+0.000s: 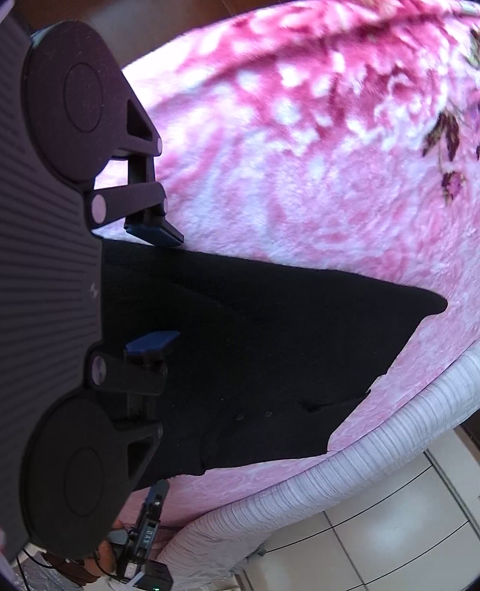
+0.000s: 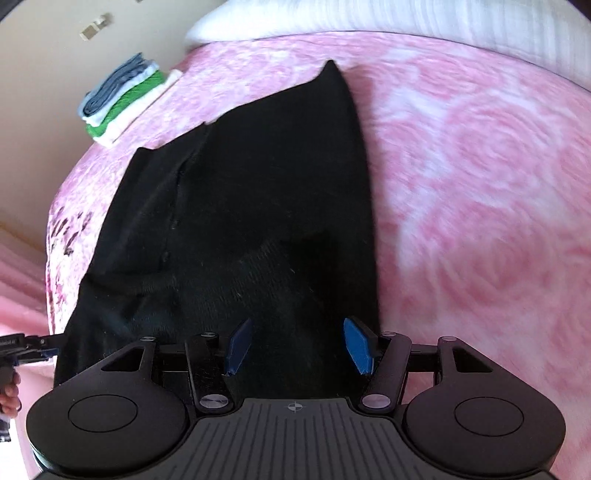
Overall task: Fold clothes
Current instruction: 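Lift the hem with both grippers and carry it toward the waistband, then lay the folded hem onto the skirt and open both grippers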
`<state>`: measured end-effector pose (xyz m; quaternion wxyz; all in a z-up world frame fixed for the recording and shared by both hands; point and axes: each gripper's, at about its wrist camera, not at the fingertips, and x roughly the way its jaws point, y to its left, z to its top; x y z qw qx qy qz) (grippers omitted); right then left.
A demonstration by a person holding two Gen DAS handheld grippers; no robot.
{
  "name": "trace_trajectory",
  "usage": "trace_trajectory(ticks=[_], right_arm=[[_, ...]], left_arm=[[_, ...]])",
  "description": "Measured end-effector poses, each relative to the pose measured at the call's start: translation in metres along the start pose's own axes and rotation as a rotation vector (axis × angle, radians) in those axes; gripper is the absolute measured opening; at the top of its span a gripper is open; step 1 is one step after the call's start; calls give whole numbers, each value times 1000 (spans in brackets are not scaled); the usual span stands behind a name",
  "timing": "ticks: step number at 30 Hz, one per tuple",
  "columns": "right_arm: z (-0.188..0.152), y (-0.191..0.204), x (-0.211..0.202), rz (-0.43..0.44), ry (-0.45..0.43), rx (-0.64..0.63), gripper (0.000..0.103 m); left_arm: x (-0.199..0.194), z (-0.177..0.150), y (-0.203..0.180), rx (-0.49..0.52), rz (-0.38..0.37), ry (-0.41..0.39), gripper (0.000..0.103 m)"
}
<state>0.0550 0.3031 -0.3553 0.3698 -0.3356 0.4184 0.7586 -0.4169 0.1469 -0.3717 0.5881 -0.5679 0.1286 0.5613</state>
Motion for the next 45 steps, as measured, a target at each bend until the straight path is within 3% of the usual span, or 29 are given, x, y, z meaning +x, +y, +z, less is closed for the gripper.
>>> trace_trajectory(ticks=[4,6,7,8,10,19,23,27,30,32,34,37,39,40,45], right_arm=[[0,0,18,4,16,-12,59],[-1,1,22,10,18,-15,54],[-1,3,22,8,16,-27,33],[0,5,21,5,14,-38,16],[-1,8,16,-2,2,-64,9],[4,33,-19,-50,-139,-193,6],[9,39,-22,-57,-187,-195,6],[11,34,-3,-84,-111,-162,6],[12,28,13,-105,-36,-129,8],[11,25,13,-101,-36,-109,18],[10,23,13,-112,-41,-105,35],[8,23,11,-126,-50,-122,39],[5,26,8,-126,-61,-145,36],[4,28,6,-126,-66,-157,10],[-3,35,-2,-124,-95,-213,6]], left_arm=[[7,5,-8,78,13,-7,41],[11,5,-13,135,19,-5,28],[11,3,-15,171,22,-6,15],[11,2,-18,204,23,-10,14],[8,0,-22,241,26,-24,12],[-17,0,-38,292,20,-124,11],[-14,4,-39,285,29,-121,11],[-4,8,-30,246,78,-59,21],[-13,9,-32,250,81,-93,28],[-18,10,-36,280,79,-116,39],[-15,12,-40,314,83,-116,39],[-4,12,-48,402,64,-103,31],[8,6,-55,483,95,-69,10],[9,4,-57,506,106,-73,10],[0,-2,-65,550,123,-116,10]])
